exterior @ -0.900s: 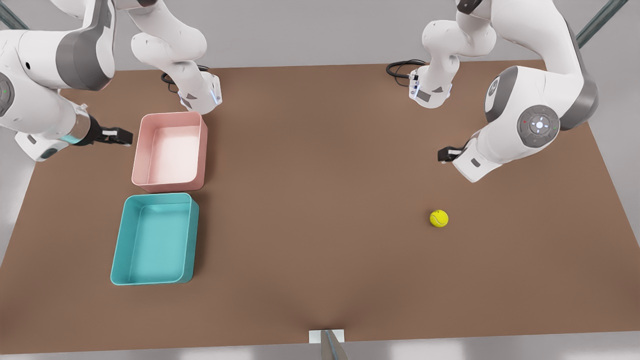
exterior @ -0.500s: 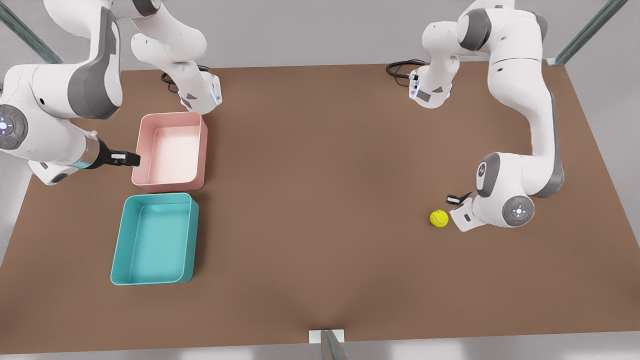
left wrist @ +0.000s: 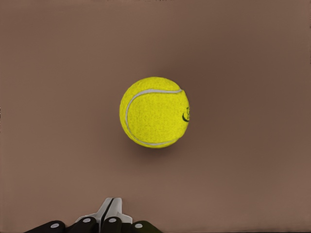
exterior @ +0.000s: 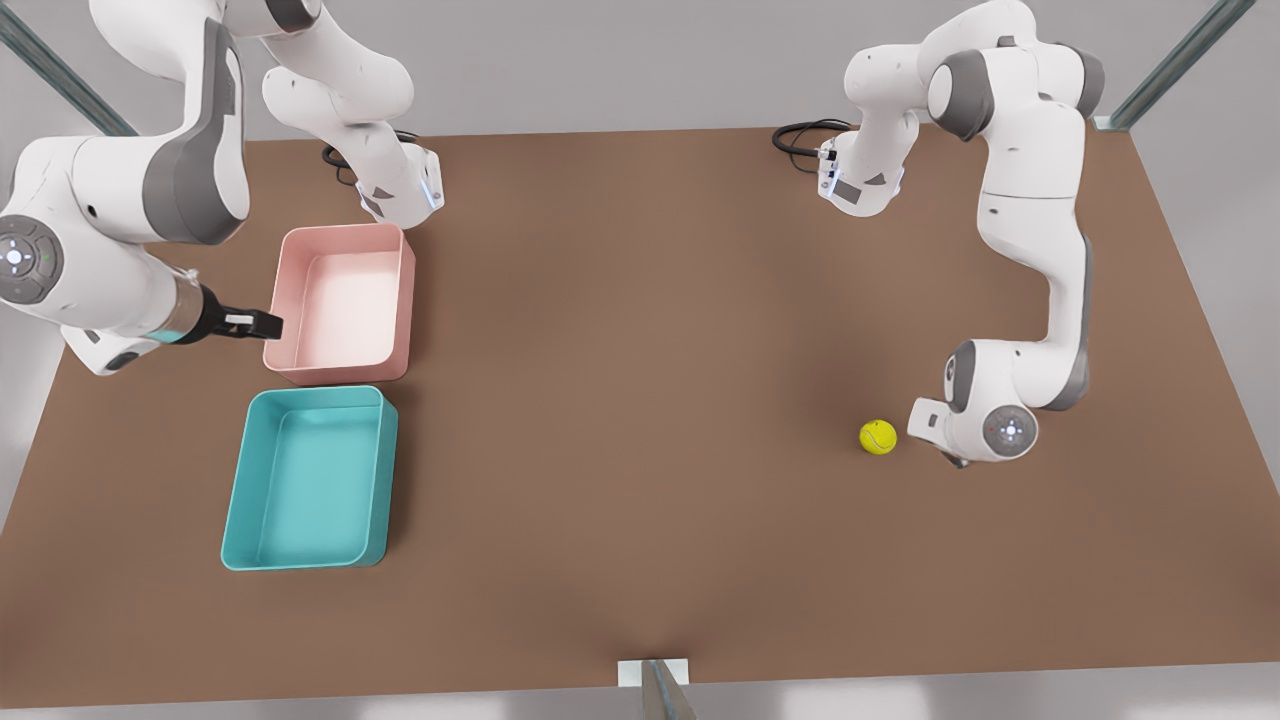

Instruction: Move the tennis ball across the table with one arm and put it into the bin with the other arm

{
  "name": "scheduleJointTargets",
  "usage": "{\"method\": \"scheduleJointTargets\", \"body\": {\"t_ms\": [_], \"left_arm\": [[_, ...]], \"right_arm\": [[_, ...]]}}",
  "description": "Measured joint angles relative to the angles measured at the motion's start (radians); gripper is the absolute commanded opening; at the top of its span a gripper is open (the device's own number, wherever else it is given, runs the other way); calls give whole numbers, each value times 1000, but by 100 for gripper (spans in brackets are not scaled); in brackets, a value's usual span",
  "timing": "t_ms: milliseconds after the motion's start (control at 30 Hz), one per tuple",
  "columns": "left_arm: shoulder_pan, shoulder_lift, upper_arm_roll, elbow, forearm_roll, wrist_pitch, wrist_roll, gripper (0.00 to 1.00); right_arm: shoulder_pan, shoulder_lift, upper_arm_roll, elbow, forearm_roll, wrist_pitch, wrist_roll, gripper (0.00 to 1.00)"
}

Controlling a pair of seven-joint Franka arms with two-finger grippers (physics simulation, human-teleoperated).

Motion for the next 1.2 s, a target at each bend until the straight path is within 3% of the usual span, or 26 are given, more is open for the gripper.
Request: {"method": "scheduleJointTargets", "body": {"t_ms": [467, 1067, 1200], "left_arm": [[-30, 42, 0, 2, -61, 17, 368, 21], [-41, 61, 8, 7, -61, 62, 548, 21], [-124, 58, 7, 8, -62, 71, 534, 21]], "right_arm": [[-12, 8, 0, 5, 1, -23, -36, 100], [-8, 15, 3, 5, 2, -39, -56, 100], [-7, 17, 3, 5, 2, -40, -58, 100]]}}
